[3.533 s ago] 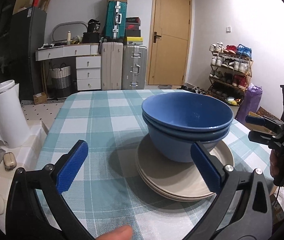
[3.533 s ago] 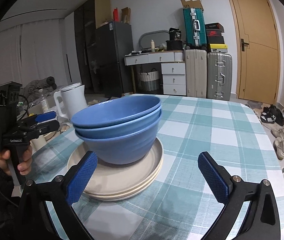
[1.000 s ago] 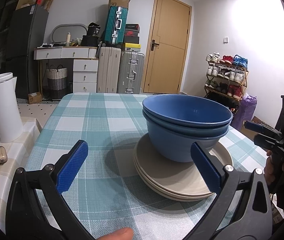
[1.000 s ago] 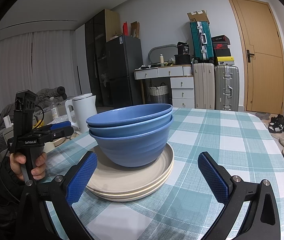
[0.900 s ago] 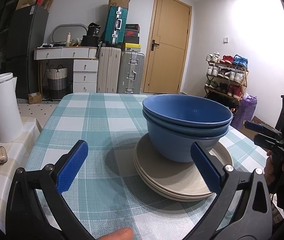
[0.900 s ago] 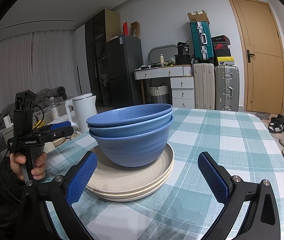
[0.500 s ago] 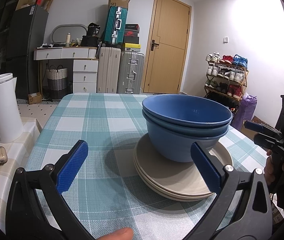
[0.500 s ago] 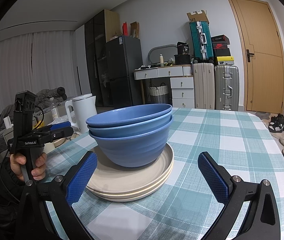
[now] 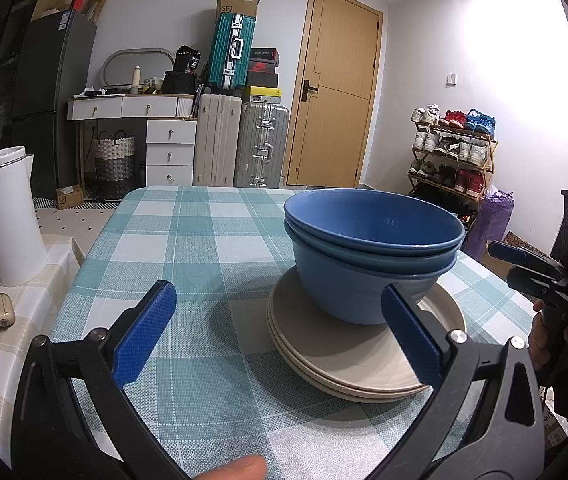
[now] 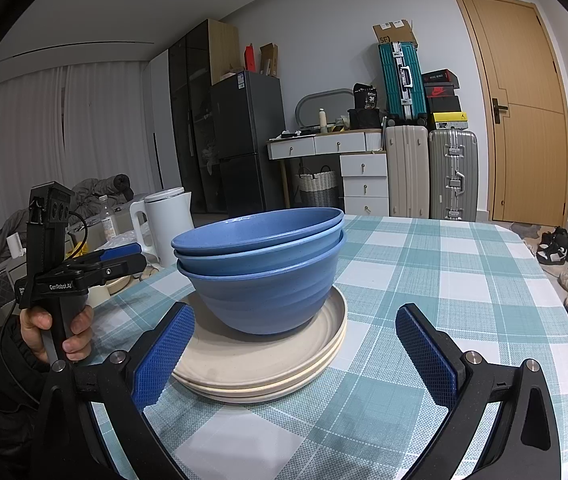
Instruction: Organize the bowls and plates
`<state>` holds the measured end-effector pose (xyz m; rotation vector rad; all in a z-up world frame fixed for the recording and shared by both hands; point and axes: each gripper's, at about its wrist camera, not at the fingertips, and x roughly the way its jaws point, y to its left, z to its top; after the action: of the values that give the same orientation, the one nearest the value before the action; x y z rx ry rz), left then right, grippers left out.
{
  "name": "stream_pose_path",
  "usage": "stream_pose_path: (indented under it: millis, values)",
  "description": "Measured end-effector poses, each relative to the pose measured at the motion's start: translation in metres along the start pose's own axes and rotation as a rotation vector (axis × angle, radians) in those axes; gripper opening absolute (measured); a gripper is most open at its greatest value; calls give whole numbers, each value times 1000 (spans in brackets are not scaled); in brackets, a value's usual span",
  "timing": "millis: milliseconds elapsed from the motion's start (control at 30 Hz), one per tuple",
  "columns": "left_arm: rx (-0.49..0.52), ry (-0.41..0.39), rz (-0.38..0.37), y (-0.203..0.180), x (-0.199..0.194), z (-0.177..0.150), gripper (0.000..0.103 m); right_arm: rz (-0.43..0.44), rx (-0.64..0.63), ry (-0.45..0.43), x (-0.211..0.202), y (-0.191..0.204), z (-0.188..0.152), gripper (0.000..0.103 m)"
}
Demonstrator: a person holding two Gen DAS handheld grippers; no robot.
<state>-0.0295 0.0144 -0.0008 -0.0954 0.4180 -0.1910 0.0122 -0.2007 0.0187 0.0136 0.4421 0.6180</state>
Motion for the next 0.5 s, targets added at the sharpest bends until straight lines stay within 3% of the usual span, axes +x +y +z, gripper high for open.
stream_pose_path:
  millis: [500]
  values:
    - [-1,0,2,1,-1,0,102,0,1,0,0,-1,0,102]
